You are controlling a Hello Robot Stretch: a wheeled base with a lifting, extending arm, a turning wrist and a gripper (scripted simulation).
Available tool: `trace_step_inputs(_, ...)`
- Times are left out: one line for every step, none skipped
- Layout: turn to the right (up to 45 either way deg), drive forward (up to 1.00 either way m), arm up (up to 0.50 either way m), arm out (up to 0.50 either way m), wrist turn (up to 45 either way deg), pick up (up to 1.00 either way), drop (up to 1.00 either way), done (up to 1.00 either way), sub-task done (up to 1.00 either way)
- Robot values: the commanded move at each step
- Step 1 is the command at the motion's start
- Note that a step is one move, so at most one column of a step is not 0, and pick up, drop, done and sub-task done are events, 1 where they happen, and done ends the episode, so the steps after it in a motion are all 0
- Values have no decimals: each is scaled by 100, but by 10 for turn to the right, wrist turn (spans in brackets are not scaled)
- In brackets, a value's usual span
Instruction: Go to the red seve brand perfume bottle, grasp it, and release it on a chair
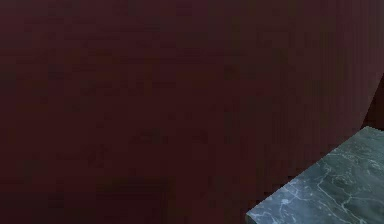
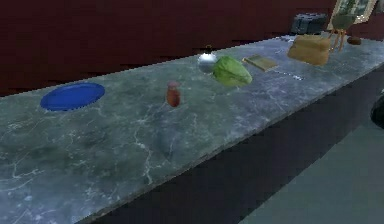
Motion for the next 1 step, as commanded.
trace_step_inputs(60,0,0,0,0,0,0,0,0)
